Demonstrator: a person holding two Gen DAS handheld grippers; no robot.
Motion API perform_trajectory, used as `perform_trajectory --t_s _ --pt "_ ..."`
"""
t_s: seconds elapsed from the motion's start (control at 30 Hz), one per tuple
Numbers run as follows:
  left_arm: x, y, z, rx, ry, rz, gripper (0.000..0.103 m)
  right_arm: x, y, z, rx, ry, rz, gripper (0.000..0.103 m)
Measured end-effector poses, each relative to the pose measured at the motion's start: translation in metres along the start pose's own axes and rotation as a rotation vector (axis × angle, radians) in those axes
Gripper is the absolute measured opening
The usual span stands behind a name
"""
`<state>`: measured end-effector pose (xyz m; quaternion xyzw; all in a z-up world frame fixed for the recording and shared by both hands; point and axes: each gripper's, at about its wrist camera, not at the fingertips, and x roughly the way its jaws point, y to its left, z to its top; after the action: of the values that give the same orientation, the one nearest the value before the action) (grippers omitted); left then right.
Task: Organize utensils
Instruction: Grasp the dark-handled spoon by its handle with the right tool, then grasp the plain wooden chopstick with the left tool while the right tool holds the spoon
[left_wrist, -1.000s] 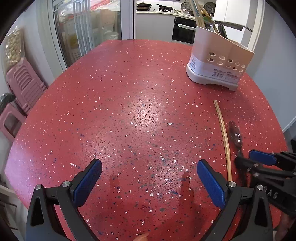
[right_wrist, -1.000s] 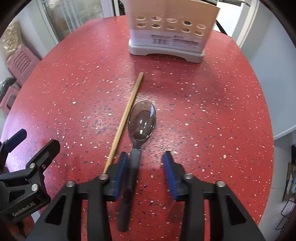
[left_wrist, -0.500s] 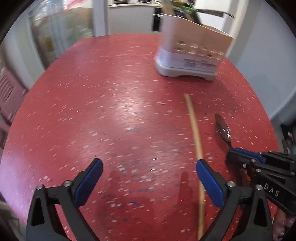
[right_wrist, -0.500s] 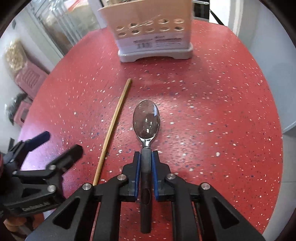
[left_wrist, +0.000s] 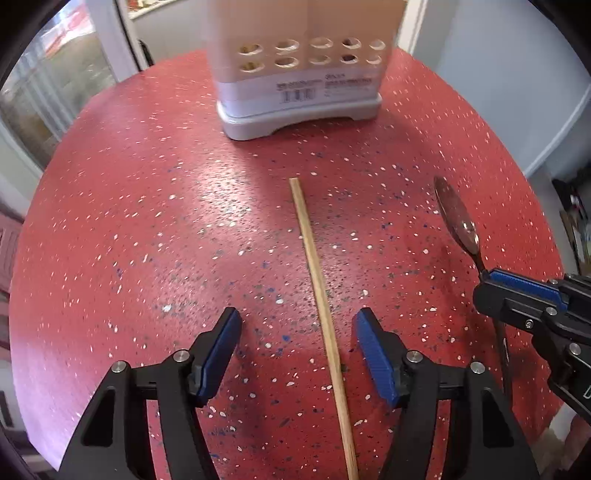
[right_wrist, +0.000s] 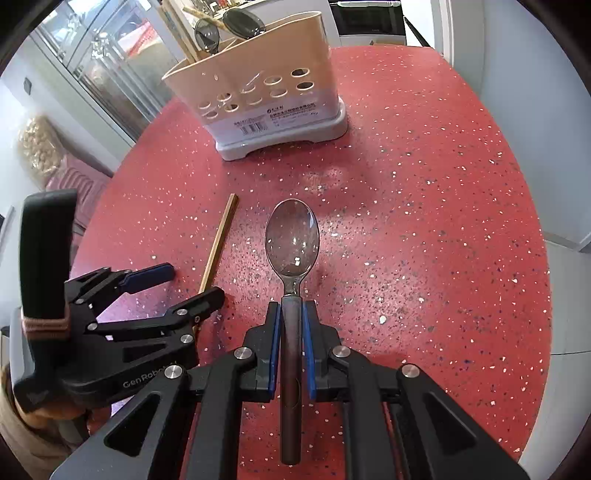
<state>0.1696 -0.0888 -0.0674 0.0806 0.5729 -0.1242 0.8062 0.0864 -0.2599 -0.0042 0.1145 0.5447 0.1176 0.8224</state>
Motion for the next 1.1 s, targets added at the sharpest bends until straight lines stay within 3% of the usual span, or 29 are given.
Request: perform_trajectory --t_s 0.07,0.13,0.17,0.2,0.3,0.6,0.93,1.1 --pt "0.001 0.000 0.006 0.016 0.030 -0.005 0.087 -0.002 -0.002 -0.001 0.005 -0.003 0.013 0.012" --pt "0.000 -0.002 0.009 0.041 0.054 -0.017 0.076 -0.003 -0.002 0.000 0.006 -0.006 0.022 0.012" --pt "-0.001 -0.005 0.012 0.059 0.060 -0.016 0.060 -0.004 -0.002 0.000 0.007 -0.008 0.025 0.012" --pt "-0.001 -0.006 0.016 0.069 0.065 -0.031 0.036 -0.004 -0.002 0.000 0.008 -0.009 0.030 0.012" --pt "-0.001 -0.014 0.023 0.105 0.061 -0.037 0.034 -0.006 -0.005 0.001 0.008 -0.013 0.041 0.012" --pt "-0.031 -0.010 -0.014 0.040 -0.095 -0.045 0.034 -0.013 -0.019 0.003 0.030 -0.009 0.106 0.012" --pt "-0.092 -0.017 -0.029 0.027 -0.300 -0.066 0.034 -0.025 -0.023 0.008 0.020 -0.045 0.164 0.012" --pt "-0.103 -0.018 -0.015 -0.001 -0.347 -0.080 0.034 -0.034 -0.023 0.015 0.005 -0.070 0.169 0.012"
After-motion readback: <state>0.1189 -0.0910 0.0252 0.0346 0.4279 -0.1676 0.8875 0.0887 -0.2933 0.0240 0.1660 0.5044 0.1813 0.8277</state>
